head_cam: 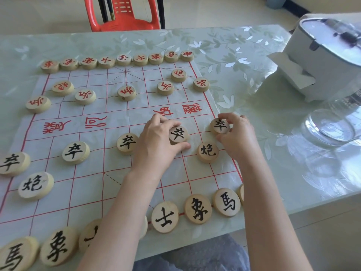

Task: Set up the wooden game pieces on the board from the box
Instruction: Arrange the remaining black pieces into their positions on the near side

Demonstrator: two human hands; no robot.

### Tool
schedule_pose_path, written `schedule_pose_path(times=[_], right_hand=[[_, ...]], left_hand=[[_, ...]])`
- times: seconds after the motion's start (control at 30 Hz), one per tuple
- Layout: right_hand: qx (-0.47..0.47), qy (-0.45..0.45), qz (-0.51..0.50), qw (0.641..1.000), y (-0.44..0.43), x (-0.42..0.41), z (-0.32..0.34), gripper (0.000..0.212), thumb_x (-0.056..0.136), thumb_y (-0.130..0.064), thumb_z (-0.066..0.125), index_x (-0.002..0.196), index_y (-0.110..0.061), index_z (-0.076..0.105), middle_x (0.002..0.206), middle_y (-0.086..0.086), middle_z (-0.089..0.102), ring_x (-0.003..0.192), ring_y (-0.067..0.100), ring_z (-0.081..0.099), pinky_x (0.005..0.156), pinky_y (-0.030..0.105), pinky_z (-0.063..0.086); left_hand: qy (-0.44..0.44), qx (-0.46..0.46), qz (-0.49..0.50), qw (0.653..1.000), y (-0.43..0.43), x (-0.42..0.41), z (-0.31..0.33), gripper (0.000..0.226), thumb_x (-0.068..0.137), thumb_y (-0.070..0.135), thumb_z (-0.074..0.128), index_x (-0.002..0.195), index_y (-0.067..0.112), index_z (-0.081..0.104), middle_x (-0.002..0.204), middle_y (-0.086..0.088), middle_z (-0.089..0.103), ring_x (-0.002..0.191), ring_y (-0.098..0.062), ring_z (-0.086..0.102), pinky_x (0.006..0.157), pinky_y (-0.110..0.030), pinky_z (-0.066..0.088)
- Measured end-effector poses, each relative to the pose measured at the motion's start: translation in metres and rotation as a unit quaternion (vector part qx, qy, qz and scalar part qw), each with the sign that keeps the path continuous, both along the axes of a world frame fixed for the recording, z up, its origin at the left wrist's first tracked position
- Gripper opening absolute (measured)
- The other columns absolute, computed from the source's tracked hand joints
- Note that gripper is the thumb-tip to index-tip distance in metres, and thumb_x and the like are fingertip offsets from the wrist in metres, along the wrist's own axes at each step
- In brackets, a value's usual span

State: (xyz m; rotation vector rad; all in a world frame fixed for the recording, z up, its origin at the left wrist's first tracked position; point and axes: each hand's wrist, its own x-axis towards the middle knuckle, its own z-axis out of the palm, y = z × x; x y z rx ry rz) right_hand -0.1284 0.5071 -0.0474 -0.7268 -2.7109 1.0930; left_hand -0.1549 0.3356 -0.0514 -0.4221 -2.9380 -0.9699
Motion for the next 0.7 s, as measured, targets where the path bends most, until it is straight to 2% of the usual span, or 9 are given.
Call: schedule_pose_path(times=[0.13, 0.23, 0.33, 0.43, 0.53, 0.7], right_hand=[[-0.02, -0.013, 0.012, 1.0, 0.003, 0.001, 0.002, 0.063, 0.078, 0.008, 0.051, 0.133, -0.024, 0.048, 0.127, 0.006, 0.045, 0.119, 0.028, 0.043, 0.097, 0.045, 0.045], [-0.033, -0.015, 0.001, 0.999, 0.003, 0.003, 0.006, 0.063, 0.077, -0.012, 0.07, 0.134, -0.021, 0.045, 0.129, 0.006, 0.042, 0.122, 0.026, 0.042, 0.099, 0.043, 0.043], [-0.034, -0.007, -0.016, 0.999, 0.001, 0.004, 0.008, 0.065, 0.072, -0.027, 0.077, 0.129, -0.018, 0.047, 0.127, 0.006, 0.042, 0.119, 0.025, 0.045, 0.099, 0.038, 0.042], [-0.017, -0.007, -0.024, 1.0, 0.001, 0.003, 0.007, 0.058, 0.073, -0.024, 0.076, 0.124, -0.014, 0.05, 0.125, 0.008, 0.045, 0.119, 0.024, 0.043, 0.095, 0.033, 0.041], [-0.006, -0.013, -0.023, 1.0, 0.001, 0.001, 0.006, 0.051, 0.077, -0.019, 0.072, 0.123, -0.015, 0.051, 0.125, 0.008, 0.046, 0.12, 0.024, 0.041, 0.096, 0.037, 0.042], [0.002, -0.011, -0.016, 1.0, 0.002, 0.001, 0.003, 0.047, 0.081, -0.014, 0.065, 0.125, -0.016, 0.05, 0.125, 0.008, 0.048, 0.119, 0.025, 0.039, 0.093, 0.035, 0.04]], left_hand=[[-0.034, 0.006, -0.035, 0.999, -0.004, -0.003, 0.004, 0.063, 0.068, 0.034, 0.078, 0.125, 0.03, 0.055, 0.123, 0.008, 0.046, 0.113, -0.016, 0.046, 0.094, -0.028, 0.04], [-0.04, -0.011, -0.08, 0.996, -0.008, -0.004, 0.006, 0.058, 0.077, 0.02, 0.069, 0.13, 0.032, 0.049, 0.13, 0.011, 0.047, 0.117, -0.016, 0.039, 0.094, -0.022, 0.032], [-0.044, -0.011, -0.105, 0.993, -0.01, -0.004, 0.004, 0.057, 0.081, 0.013, 0.062, 0.131, 0.034, 0.047, 0.132, 0.015, 0.049, 0.12, -0.012, 0.035, 0.096, -0.02, 0.03], [-0.04, 0.001, -0.088, 0.995, -0.008, -0.004, 0.002, 0.053, 0.079, 0.016, 0.066, 0.128, 0.033, 0.051, 0.123, 0.012, 0.054, 0.116, -0.013, 0.041, 0.093, -0.022, 0.035], [-0.03, 0.006, -0.043, 0.999, -0.005, -0.004, -0.001, 0.052, 0.074, 0.028, 0.074, 0.122, 0.031, 0.055, 0.11, 0.01, 0.052, 0.111, -0.013, 0.047, 0.085, -0.02, 0.034], [-0.019, 0.018, 0.001, 1.0, 0.0, -0.003, -0.004, 0.053, 0.072, 0.035, 0.075, 0.121, 0.03, 0.057, 0.111, 0.005, 0.052, 0.109, -0.016, 0.051, 0.086, -0.027, 0.041]])
